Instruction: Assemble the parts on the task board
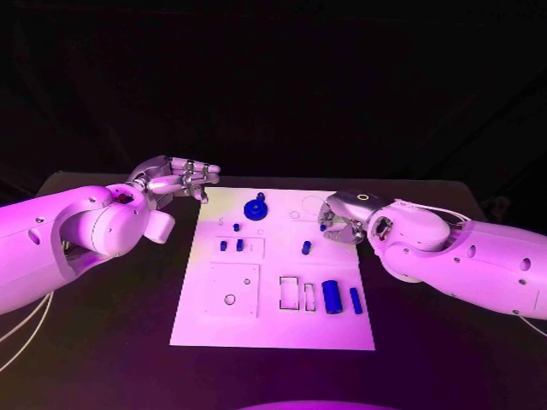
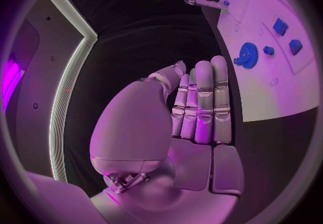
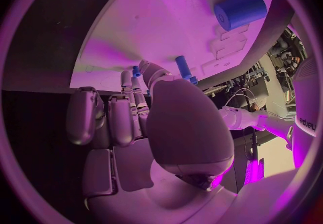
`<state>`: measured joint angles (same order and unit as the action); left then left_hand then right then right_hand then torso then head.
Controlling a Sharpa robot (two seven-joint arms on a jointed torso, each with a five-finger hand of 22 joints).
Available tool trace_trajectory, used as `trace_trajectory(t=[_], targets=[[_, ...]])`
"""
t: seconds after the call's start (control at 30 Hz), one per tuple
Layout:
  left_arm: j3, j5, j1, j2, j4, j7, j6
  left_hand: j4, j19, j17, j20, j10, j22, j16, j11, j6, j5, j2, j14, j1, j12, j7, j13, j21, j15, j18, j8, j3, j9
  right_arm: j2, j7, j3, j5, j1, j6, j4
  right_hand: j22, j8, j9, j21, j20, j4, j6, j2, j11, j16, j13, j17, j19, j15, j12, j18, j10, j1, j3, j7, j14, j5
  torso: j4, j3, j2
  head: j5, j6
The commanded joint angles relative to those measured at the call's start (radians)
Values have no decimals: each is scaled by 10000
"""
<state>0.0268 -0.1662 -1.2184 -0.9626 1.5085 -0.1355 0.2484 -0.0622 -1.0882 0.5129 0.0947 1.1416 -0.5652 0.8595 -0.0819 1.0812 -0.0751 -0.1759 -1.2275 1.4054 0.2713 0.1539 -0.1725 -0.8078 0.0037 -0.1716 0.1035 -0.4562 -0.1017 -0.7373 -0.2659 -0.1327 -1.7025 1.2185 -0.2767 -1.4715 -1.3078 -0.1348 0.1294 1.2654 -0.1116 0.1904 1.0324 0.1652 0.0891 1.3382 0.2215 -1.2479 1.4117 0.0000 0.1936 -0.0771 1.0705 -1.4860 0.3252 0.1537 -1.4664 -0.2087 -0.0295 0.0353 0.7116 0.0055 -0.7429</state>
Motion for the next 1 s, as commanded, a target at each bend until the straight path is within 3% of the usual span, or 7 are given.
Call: trace_trajectory(t=[0.03, 0.43, 1.0], targets=[[9, 402, -12, -1, 14, -346, -17, 0, -53, -13, -3, -61, 13, -57, -10, -24, -11, 64, 62, 13, 26, 17, -5, 68, 13, -133, -68, 54, 14, 90, -47, -1, -207, -36, 146, 88, -879, 42, -13, 49, 11, -28, 108, -11, 6, 56, -56, -20, 62, 64, -51, 82, 120, -83, 143, 7, -411, -2, 5, -11, -5, 9, -11], [9, 414, -13, -6, 63, -328, -64, 26, -62, -47, 1, -78, 48, -93, -17, -32, -12, 99, 78, 41, 30, 27, -5, 115, 18, -133, -73, 60, 22, 322, 138, -1, 30, -146, 210, 444, -1069, 38, 17, 279, 64, -295, 437, -198, -61, 147, -354, -110, 177, 6, -170, 131, 522, -39, 922, -52, -425, -40, -21, 0, -10, 28, -21], [9, 414, -13, 11, 54, -249, -152, 78, -75, -105, 9, -140, 106, -151, -44, -83, -11, 120, 106, 77, 22, 58, 0, 196, 35, -131, -101, 89, 44, 375, 124, -1, 102, -189, 111, 573, -1483, -211, 262, 912, 220, -925, 1077, -509, -297, 165, -444, -80, 491, -179, -190, 267, 1342, 41, 1430, -265, -439, -24, -4, -3, -21, 26, -45]])
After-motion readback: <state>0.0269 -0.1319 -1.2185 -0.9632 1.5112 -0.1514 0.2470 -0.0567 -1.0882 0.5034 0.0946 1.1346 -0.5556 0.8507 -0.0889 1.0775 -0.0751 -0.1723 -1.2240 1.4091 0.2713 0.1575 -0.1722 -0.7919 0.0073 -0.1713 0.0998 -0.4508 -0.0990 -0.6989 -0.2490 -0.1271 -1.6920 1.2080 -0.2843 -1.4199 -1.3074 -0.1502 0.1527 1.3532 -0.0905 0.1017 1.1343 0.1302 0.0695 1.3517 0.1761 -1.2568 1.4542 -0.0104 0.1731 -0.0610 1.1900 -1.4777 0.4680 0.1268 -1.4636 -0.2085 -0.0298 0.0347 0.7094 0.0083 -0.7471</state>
